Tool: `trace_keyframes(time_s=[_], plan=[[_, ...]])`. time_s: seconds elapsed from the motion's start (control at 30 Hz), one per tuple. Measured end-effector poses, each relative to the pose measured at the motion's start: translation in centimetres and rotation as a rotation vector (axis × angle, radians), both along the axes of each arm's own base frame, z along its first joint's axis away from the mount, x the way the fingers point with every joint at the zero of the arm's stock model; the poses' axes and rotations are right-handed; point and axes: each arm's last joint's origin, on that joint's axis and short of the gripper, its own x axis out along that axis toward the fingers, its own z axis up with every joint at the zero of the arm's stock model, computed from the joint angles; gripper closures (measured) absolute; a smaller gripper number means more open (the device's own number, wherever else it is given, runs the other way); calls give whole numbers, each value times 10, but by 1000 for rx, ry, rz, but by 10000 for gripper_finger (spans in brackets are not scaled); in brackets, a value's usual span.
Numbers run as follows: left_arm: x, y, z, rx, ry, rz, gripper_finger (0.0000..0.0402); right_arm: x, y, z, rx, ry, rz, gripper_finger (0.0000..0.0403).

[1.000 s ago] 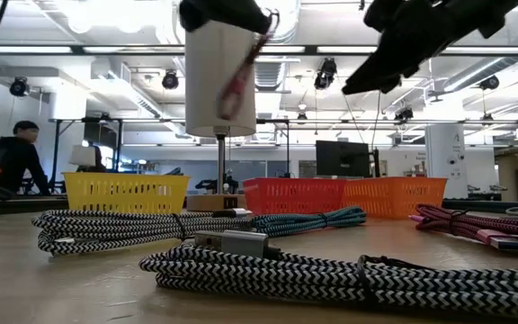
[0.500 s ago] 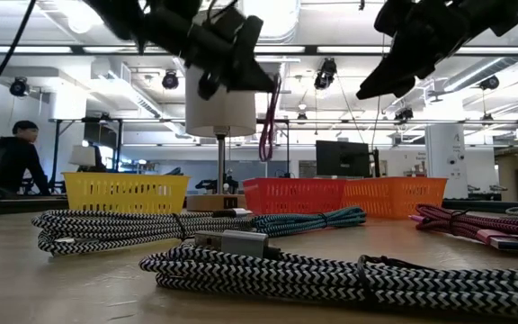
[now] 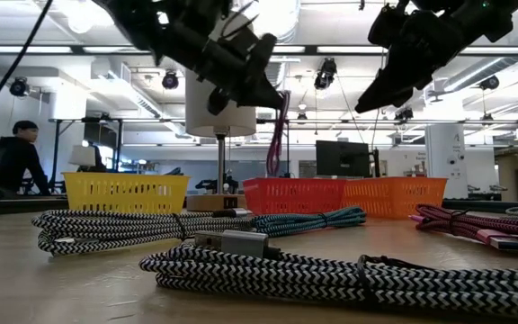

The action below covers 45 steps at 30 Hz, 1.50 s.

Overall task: Pick & Place USB Port
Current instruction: Put the top left pink charger cable into the red bin

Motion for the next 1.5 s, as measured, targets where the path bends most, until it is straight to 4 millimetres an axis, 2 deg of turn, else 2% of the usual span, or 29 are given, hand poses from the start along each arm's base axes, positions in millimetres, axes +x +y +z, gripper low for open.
trace_keyframes(time_s=[0.33, 0.6, 0.8, 1.1, 1.3, 1.5], plan=[[28, 9, -14, -78, 239, 32, 396, 0, 0, 0, 1, 3, -1, 252], [44, 13, -41, -84, 300, 35, 391, 0, 0, -1, 4, 5, -3, 252], [50, 16, -59, -79, 348, 32, 367, 0, 0, -1, 4, 7, -3, 252], [50, 25, -58, -54, 324, 81, 323, -1, 0, -2, 2, 19, -1, 252], [49, 30, -57, -56, 321, 90, 314, -1, 0, -2, 2, 23, 0, 252], [49, 28, -58, -57, 348, 28, 310, -1, 0, -2, 2, 24, 0, 252]])
